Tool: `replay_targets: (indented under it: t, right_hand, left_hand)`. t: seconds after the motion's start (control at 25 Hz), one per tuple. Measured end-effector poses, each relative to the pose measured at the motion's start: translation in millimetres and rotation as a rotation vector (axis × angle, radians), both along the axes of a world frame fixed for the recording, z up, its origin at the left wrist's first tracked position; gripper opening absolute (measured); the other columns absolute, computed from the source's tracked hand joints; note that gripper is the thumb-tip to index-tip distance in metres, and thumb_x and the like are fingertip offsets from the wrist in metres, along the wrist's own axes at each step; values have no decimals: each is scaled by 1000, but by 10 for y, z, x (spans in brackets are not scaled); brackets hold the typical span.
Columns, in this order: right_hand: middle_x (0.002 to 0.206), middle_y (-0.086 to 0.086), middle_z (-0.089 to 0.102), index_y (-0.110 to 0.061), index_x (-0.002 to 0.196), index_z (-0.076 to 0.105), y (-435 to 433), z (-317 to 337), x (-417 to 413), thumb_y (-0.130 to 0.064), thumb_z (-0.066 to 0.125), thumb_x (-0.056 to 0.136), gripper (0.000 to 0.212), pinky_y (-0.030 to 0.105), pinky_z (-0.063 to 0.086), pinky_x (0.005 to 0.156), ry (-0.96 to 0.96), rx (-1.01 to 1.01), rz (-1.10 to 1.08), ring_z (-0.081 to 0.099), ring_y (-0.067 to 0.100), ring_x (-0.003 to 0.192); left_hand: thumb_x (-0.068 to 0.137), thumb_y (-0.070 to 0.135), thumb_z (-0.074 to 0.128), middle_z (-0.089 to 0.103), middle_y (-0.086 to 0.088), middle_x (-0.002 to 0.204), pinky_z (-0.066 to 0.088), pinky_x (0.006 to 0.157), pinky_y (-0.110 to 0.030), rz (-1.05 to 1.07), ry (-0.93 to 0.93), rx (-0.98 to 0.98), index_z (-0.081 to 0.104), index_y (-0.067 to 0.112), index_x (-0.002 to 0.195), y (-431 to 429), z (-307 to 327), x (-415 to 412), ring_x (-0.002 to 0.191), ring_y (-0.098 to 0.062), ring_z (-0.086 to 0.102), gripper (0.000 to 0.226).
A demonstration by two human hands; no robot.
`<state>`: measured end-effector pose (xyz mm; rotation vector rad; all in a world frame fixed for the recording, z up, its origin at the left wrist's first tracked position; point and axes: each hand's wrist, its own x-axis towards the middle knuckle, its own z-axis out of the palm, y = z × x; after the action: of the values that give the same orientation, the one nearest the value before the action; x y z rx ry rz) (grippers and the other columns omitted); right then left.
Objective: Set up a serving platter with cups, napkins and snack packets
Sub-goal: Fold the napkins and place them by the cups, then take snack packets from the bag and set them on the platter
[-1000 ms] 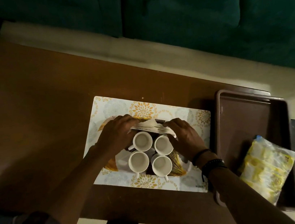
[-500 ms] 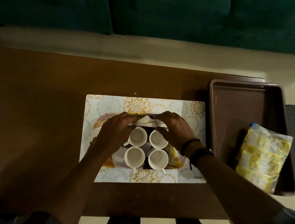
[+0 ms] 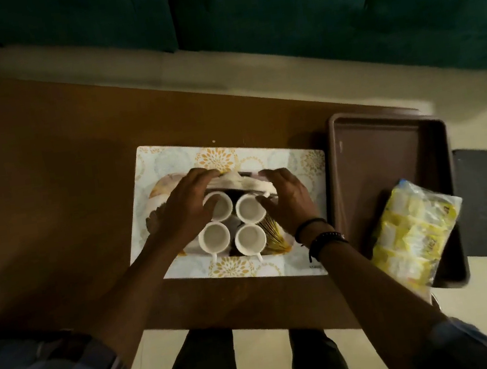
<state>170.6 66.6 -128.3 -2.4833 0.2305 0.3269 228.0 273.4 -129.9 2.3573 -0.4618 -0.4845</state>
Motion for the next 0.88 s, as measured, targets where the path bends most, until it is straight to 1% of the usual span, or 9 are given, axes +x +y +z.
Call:
replay_targets:
  t: [0.12,0.2,0.28,0.36,0.44,0.52,0.64,0.72,0.88]
  right_hand:
    - [122,13,59,-13,125,56,-109,219,-249,-17,69,82,45,38,52,88,-24,76,-161,59,32,106]
    - [124,14,58,-14,126,54,-297,302,-483,-22,70,82,47,36,48,89,-66,69,-288,57,33,109]
    - [135,16,51,-9,135,47,-613,323,-796,-30,68,85,58,34,38,99,50,14,-459,48,34,122]
    - [142,20,43,-4,141,38,-1002,295,-1144,-32,69,84,70,39,30,106,150,-13,-671,40,36,130]
    - [142,21,41,-4,142,33,-1393,255,-1474,-33,74,80,79,43,30,108,200,-37,-854,37,37,132]
    - [142,22,41,-2,142,33,-1742,189,-1741,-34,78,76,86,47,32,111,272,-58,-971,37,38,133]
    - [136,20,50,1,133,41,-2112,51,-1992,-31,80,74,77,51,41,105,372,99,-1119,47,38,127]
    - [133,19,56,3,130,46,-2249,-17,-2056,-29,78,78,69,51,45,101,402,209,-1139,54,37,123]
    - [127,20,62,3,125,55,-2439,2,-2036,-27,76,81,58,52,50,96,420,280,-1150,60,36,115]
  left_hand:
    - [85,12,64,54,-7,132,45,97,-38,-32,11,-4,53,15,129,-271,201,-202,122,-26,52,45]
    - [85,15,65,55,-7,131,43,95,-35,-72,7,-5,54,15,128,-495,306,-344,121,-26,52,44]
    - [85,16,65,55,-7,130,42,96,-34,-111,20,-18,54,15,128,-757,409,-528,120,-26,52,44]
    - [84,15,65,57,-9,128,43,98,-37,-148,22,-48,56,13,127,-1026,487,-715,119,-28,54,44]
    - [82,14,66,58,-10,128,44,99,-37,-203,20,-58,57,13,126,-1266,522,-889,119,-28,54,45]
    - [83,15,66,58,-9,128,44,101,-37,-244,34,-64,57,12,126,-1468,512,-1050,120,-28,54,43]
    - [86,17,63,58,-6,127,45,98,-34,-263,80,-70,56,15,127,-1711,466,-1283,118,-24,55,41]
    - [87,21,61,56,-2,128,46,96,-32,-267,115,-51,54,20,128,-1812,428,-1422,117,-20,55,41]
    - [86,23,64,60,-1,125,47,94,-30,-218,182,-34,57,21,125,-1931,436,-1643,114,-18,57,40]
